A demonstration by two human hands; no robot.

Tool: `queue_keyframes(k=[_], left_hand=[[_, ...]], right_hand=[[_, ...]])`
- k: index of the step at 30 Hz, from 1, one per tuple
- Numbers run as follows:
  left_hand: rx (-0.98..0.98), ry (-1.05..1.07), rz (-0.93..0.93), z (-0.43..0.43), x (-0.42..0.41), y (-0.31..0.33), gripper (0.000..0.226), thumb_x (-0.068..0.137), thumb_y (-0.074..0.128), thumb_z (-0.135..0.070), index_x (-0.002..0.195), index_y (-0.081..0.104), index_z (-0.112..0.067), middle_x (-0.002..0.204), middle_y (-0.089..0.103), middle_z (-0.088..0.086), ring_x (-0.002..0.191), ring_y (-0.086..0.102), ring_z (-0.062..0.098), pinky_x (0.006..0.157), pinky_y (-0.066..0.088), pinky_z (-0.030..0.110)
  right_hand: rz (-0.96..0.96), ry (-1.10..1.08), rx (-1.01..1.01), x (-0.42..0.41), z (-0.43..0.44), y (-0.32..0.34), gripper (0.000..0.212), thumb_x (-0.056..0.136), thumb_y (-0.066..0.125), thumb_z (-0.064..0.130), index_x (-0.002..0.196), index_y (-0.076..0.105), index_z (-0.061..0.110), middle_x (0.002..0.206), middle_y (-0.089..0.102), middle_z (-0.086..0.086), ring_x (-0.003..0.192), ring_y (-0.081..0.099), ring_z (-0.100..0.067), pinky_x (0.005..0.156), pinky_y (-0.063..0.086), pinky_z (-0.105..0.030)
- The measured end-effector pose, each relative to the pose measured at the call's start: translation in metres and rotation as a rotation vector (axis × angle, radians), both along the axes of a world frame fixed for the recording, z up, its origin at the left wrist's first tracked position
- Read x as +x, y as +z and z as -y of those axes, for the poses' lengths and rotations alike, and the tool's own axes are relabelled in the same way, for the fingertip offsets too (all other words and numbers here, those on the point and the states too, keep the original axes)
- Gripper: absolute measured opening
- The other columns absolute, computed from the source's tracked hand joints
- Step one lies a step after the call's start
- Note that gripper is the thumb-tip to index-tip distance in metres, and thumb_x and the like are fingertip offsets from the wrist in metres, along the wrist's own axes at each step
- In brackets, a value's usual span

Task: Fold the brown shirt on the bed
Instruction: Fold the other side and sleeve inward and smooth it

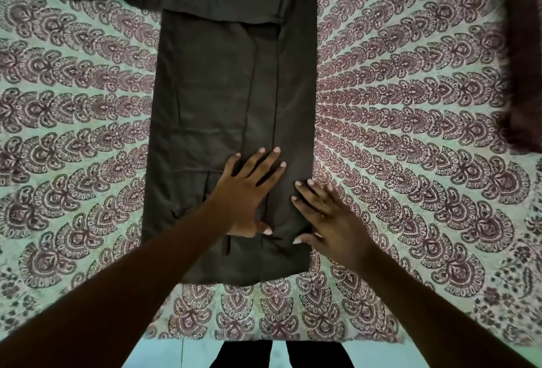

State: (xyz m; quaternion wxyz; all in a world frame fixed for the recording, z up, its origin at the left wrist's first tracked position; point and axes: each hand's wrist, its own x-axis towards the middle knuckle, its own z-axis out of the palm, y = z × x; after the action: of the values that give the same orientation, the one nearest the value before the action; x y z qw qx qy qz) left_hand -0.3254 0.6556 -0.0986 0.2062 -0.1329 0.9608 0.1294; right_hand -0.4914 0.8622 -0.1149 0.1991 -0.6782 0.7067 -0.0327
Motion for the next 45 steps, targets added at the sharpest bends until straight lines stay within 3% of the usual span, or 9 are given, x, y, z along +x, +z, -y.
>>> queue_keyframes(k=[5, 10, 26, 30, 32, 38, 41, 43, 45], left_hand=[[0.108, 0.202, -0.306, 0.027, -0.009, 0.007, 0.074, 0.094, 0.051, -0.053, 0.158, 0.034, -0.021, 0.171, 0.021, 0.001, 0.156, 0.024, 0.023, 0.119, 0.035, 0.051], [0.056, 0.494, -0.531, 0.089, -0.025, 0.000, 0.053, 0.095, 0.059, -0.035, 0.142, 0.055, -0.011, 0.158, 0.044, 0.007, 0.142, 0.047, 0.029, 0.106, 0.048, 0.051], [-0.134, 1.114, -0.455, 0.407, 0.008, 0.011, 0.057, 0.090, 0.062, -0.027, 0.142, 0.044, -0.015, 0.150, 0.038, 0.023, 0.135, 0.042, 0.048, 0.103, 0.045, 0.064], [0.084, 1.346, -0.317, 0.469, 0.017, 0.001, 0.041, 0.091, 0.059, -0.049, 0.126, 0.067, -0.027, 0.165, 0.020, 0.026, 0.153, 0.015, 0.046, 0.123, 0.019, 0.059], [0.148, 1.400, -0.297, 0.487, 0.021, -0.003, 0.047, 0.087, 0.059, -0.052, 0.116, 0.074, -0.019, 0.155, 0.036, 0.027, 0.145, 0.030, 0.047, 0.121, 0.026, 0.055], [0.206, 1.434, -0.425, 0.497, 0.017, -0.001, 0.015, 0.078, 0.082, -0.014, 0.088, 0.072, -0.015, 0.107, 0.074, 0.013, 0.109, 0.068, 0.031, 0.093, 0.050, 0.030], [0.537, 1.627, -0.516, 0.494, 0.015, 0.000, 0.053, 0.063, 0.090, -0.016, 0.105, 0.062, -0.001, 0.095, 0.066, 0.017, 0.082, 0.070, 0.033, 0.062, 0.054, 0.024], [0.794, 1.652, -0.591, 0.477, 0.004, 0.018, 0.034, 0.075, 0.083, -0.011, 0.100, 0.062, 0.001, 0.077, 0.061, 0.010, 0.058, 0.057, 0.018, 0.040, 0.040, 0.019], [0.974, 1.634, -0.661, 0.453, -0.010, 0.046, 0.014, 0.079, 0.076, -0.005, 0.087, 0.065, -0.005, 0.071, 0.062, 0.007, 0.057, 0.052, 0.014, 0.046, 0.033, 0.023]], right_hand=[[0.123, -0.138, -0.171, -0.022, 0.047, 0.017, 0.065, 0.102, 0.056, 0.050, 0.153, 0.049, 0.010, 0.166, 0.038, -0.006, 0.157, 0.029, -0.025, 0.123, 0.037, -0.046], [0.153, -0.186, -0.264, -0.051, 0.141, 0.007, 0.056, 0.102, 0.054, 0.038, 0.149, 0.054, 0.007, 0.162, 0.044, -0.010, 0.152, 0.038, -0.029, 0.116, 0.046, -0.049], [0.153, -0.453, 0.028, -0.030, 0.452, 0.027, 0.064, 0.108, 0.047, 0.041, 0.164, 0.026, 0.018, 0.174, 0.014, -0.001, 0.161, 0.006, -0.022, 0.130, 0.019, -0.039], [0.023, -0.512, 0.152, -0.018, 0.475, 0.022, 0.064, 0.109, 0.040, 0.049, 0.162, 0.030, 0.015, 0.172, 0.021, -0.007, 0.159, 0.017, -0.028, 0.125, 0.025, -0.044], [-0.038, -0.521, 0.149, -0.013, 0.477, 0.017, 0.065, 0.109, 0.039, 0.051, 0.162, 0.031, 0.015, 0.172, 0.023, -0.007, 0.159, 0.018, -0.027, 0.124, 0.027, -0.043], [-0.093, -0.538, 0.094, -0.012, 0.475, 0.012, 0.062, 0.106, 0.045, 0.051, 0.159, 0.040, 0.018, 0.169, 0.032, -0.004, 0.157, 0.028, -0.025, 0.119, 0.034, -0.044], [-0.129, -0.528, 0.088, -0.013, 0.475, 0.012, 0.063, 0.106, 0.045, 0.053, 0.157, 0.043, 0.018, 0.167, 0.037, -0.006, 0.153, 0.036, -0.029, 0.115, 0.040, -0.047], [-0.161, -0.520, 0.125, -0.014, 0.476, 0.012, 0.065, 0.105, 0.041, 0.058, 0.157, 0.042, 0.020, 0.166, 0.038, -0.006, 0.149, 0.042, -0.031, 0.111, 0.044, -0.047], [-0.163, -0.512, 0.173, -0.018, 0.479, 0.013, 0.065, 0.104, 0.043, 0.058, 0.158, 0.041, 0.022, 0.166, 0.037, -0.005, 0.146, 0.045, -0.031, 0.109, 0.045, -0.046]])
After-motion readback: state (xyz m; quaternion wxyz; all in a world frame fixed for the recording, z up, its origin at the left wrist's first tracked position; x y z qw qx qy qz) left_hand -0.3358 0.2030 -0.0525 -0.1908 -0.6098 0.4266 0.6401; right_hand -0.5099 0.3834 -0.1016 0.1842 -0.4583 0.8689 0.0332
